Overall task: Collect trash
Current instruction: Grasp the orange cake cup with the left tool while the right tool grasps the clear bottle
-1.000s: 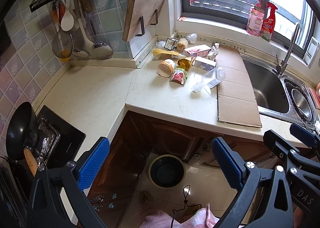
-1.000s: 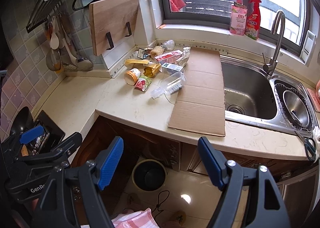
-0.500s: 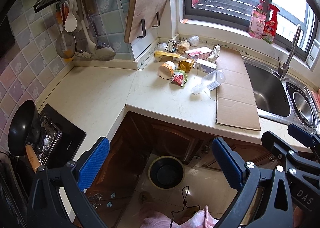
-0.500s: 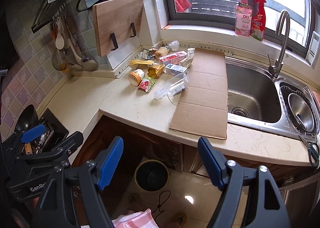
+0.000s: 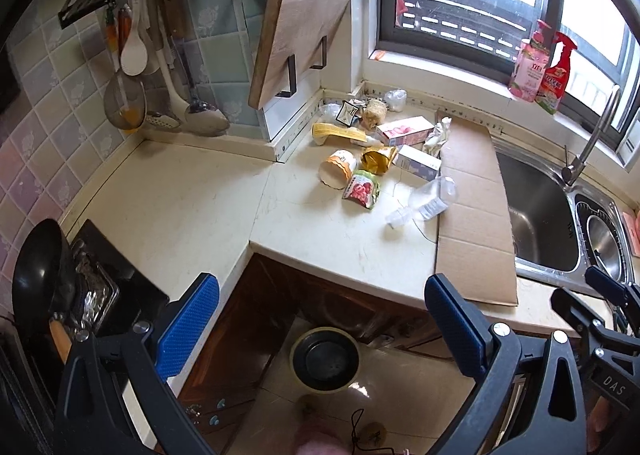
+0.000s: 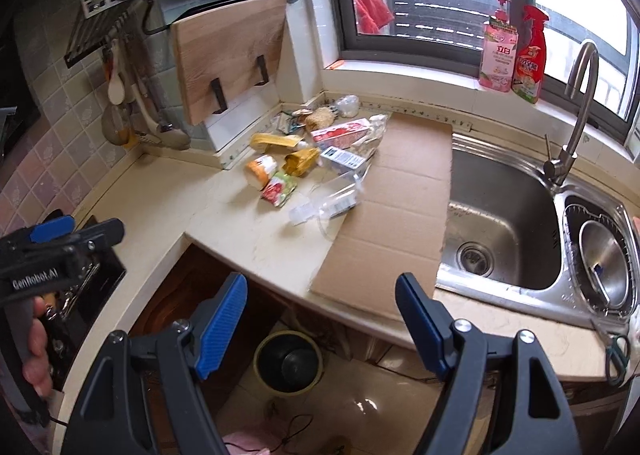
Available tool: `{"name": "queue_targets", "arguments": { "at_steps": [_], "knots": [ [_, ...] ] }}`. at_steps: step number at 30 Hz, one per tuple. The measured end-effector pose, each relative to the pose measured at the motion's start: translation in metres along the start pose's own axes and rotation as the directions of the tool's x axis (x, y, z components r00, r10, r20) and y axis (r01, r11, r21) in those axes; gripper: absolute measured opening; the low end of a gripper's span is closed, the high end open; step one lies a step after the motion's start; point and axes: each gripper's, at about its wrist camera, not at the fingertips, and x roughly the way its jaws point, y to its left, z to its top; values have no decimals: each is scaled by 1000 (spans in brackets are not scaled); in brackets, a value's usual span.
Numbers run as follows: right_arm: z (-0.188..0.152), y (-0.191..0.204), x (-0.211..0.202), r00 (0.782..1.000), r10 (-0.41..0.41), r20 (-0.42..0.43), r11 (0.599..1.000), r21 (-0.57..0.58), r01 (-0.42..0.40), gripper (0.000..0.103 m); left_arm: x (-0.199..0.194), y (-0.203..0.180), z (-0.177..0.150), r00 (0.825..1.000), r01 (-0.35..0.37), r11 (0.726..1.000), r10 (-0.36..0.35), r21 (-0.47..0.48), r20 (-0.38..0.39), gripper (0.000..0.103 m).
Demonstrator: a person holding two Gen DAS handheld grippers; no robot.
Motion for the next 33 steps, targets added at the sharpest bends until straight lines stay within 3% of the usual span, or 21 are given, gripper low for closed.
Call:
{"name": "queue_targets", "arguments": {
  "at_steps": [12,16,25,33],
  "knots": [
    [69,-28,74,996,4,-92,995,96,5,77,105,3,93,997,57,993,-52,102,-49,102],
    [89,-39,118,989,48,-142,978,207,-18,77,149,-3,120,995,92,984,-85,151,-54,102],
    [94,-52,226,957,100,-271,909,417,23,77,251,-13,151,990,105,971,-82,214,-111,102],
    [88,-53,277,937,126,-325,862,504,59,77,311,-19,159,973,154,967,-113,201,-201,95]
  ]
}}
